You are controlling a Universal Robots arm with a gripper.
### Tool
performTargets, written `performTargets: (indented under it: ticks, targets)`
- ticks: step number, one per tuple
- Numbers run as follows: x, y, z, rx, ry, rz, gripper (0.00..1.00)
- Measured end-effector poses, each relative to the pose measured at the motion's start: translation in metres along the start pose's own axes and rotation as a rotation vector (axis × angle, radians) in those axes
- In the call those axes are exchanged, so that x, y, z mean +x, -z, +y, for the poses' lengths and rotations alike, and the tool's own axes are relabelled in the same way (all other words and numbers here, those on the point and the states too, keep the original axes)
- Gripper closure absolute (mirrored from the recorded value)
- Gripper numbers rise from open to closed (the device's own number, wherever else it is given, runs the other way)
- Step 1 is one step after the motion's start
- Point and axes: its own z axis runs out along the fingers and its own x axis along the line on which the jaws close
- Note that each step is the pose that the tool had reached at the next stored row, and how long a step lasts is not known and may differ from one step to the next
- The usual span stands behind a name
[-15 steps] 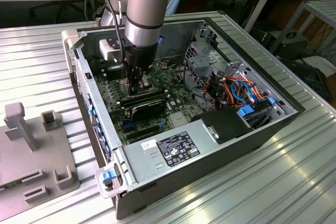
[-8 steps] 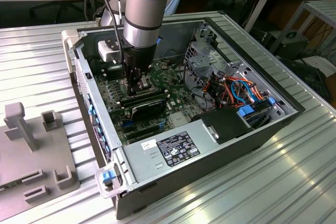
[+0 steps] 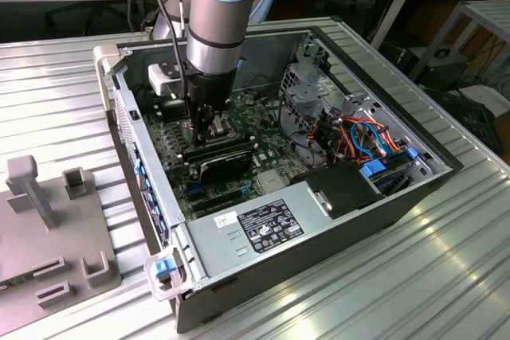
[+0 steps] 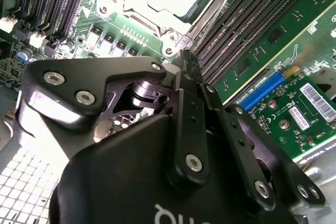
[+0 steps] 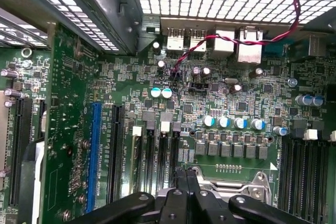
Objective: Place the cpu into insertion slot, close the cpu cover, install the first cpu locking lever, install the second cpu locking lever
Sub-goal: 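Install the second cpu locking lever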
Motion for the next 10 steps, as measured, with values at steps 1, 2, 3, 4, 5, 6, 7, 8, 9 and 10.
performTargets:
  ticks: [1, 2, 3, 4, 5, 6, 7, 8, 9, 10]
  targets:
    - [0.0, -0.0006, -0.0001, 0.0001, 0.0, -0.0011, 0.89]
    - [-0.0001, -0.0013, -0.0001, 0.0002, 0.001, -0.0023, 0.89]
    - [-0.0001, -0.0022, -0.0001, 0.0002, 0.001, -0.004, 0.89]
    - [-0.0002, -0.0031, -0.0001, 0.0004, 0.002, -0.0061, 0.89]
    - [-0.0003, -0.0035, -0.0002, 0.0005, 0.002, -0.0078, 0.89]
    - [-0.0004, -0.004, -0.0002, 0.0006, 0.003, -0.0099, 0.89]
    - [-0.0005, -0.0045, -0.0002, 0.0008, 0.003, -0.012, 0.89]
    - [-0.0006, -0.0048, -0.0002, 0.0009, 0.004, -0.0135, 0.89]
    - [-0.0007, -0.0051, -0.0002, 0.0011, 0.004, -0.0158, 0.89]
    - [-0.0007, -0.0054, -0.0001, 0.0014, 0.005, -0.0174, 0.89]
